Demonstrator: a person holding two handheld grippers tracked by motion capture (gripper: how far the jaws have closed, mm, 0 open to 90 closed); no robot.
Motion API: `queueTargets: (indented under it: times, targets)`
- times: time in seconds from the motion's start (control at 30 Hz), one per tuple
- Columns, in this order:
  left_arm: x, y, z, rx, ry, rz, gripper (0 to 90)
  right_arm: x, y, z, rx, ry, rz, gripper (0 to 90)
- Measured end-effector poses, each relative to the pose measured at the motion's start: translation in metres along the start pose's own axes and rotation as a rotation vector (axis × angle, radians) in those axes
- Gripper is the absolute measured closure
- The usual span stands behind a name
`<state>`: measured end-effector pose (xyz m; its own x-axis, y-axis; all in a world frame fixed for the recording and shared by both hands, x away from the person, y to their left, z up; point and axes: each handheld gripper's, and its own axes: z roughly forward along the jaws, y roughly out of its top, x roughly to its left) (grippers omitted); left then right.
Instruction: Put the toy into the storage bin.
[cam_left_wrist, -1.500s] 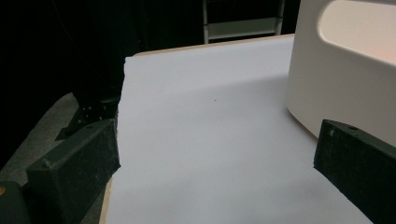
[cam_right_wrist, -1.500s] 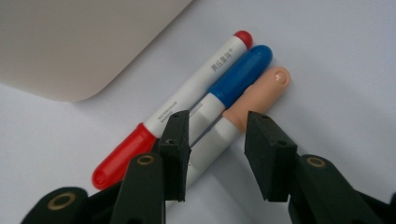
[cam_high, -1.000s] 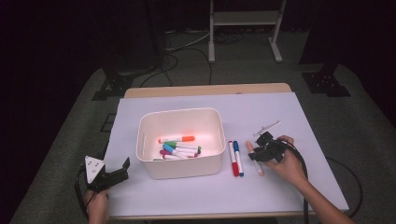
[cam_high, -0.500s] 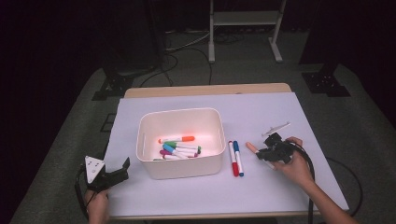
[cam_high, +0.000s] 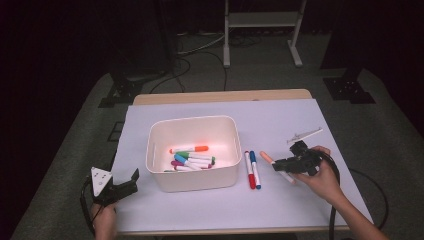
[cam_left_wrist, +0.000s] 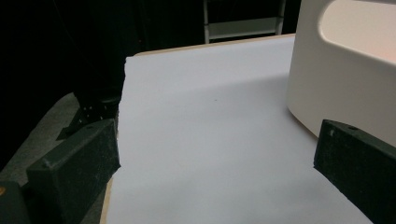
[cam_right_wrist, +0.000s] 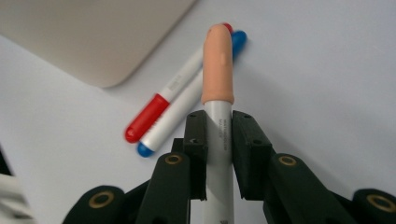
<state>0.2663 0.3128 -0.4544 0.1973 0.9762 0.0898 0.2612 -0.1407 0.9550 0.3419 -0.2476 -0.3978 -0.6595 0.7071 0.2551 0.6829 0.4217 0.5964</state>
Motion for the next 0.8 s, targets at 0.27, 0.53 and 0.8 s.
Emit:
queueTargets:
  times: [0.27,0.53,0.8]
  targets:
    - [0.000,0.000,0.000,0.002,0.000,-0.001,0.0,0.015,0.013,-0.021,-0.021,0.049,-0.031,75.7]
    - [0.000,0.000,0.000,0.000,-0.001,-0.001,0.0,0.033,0.034,-0.039,-0.032,0.072,-0.093,75.7]
    - [0.000,0.000,0.000,0.001,0.000,-0.003,0.0,0.055,0.060,-0.053,-0.036,0.105,-0.148,75.6]
